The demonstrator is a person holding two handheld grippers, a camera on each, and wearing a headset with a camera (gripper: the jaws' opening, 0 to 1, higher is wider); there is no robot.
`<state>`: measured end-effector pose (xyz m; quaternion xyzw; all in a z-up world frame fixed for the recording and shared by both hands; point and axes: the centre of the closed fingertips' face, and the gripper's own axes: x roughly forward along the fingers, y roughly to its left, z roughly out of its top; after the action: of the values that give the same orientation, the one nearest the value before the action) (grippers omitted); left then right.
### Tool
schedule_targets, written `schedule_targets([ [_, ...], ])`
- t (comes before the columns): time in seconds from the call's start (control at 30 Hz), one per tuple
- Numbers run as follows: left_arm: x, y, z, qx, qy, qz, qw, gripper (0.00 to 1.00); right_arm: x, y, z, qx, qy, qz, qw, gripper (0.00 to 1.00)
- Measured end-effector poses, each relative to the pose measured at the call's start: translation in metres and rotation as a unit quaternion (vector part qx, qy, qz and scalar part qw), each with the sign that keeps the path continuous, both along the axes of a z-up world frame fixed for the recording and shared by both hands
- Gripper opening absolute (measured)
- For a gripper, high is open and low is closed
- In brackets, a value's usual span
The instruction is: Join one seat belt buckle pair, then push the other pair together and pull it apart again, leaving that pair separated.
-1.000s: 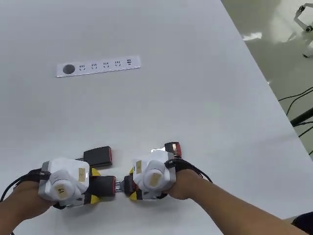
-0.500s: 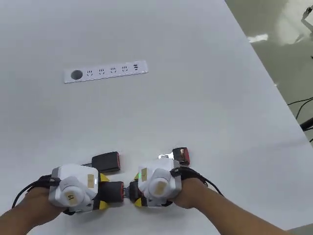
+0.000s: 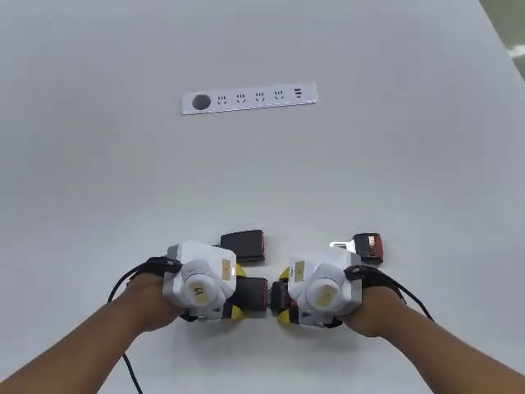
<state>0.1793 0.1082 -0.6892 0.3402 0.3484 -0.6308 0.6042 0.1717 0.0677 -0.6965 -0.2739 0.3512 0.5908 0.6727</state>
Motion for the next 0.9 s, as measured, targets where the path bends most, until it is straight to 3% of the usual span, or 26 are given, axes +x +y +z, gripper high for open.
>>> schedule_targets([
  [0.37, -0.0013, 0.0015, 0.0026, 0.001, -0.001, -0.01, 0.9999, 0.33, -0.0025, -0.0051, 0.0037, 0.009, -0.006, -0.002, 0.9999, 0.32],
  [0.67, 0.0, 0.0031, 0.0007, -0.012, 0.0, -0.009, 0.9999, 0.33, 0.0003, -0.008, 0.0073, 0.044, -0.012, -0.016, 0.9988, 0.32],
  [0.73, 0.0, 0.0035, 0.0012, -0.019, 0.006, -0.01, 0.9997, 0.33, 0.001, -0.0091, 0.0062, 0.049, -0.013, -0.018, 0.9986, 0.32],
  [0.8, 0.0007, 0.0035, 0.0014, -0.034, 0.023, -0.003, 0.9992, 0.33, 0.0004, -0.0097, 0.0061, 0.054, -0.015, -0.018, 0.9982, 0.32],
  [0.9, 0.0009, 0.0023, 0.0017, -0.036, 0.025, -0.008, 0.999, 0.33, 0.0008, -0.01, 0.0059, 0.071, -0.015, -0.023, 0.9971, 0.32],
])
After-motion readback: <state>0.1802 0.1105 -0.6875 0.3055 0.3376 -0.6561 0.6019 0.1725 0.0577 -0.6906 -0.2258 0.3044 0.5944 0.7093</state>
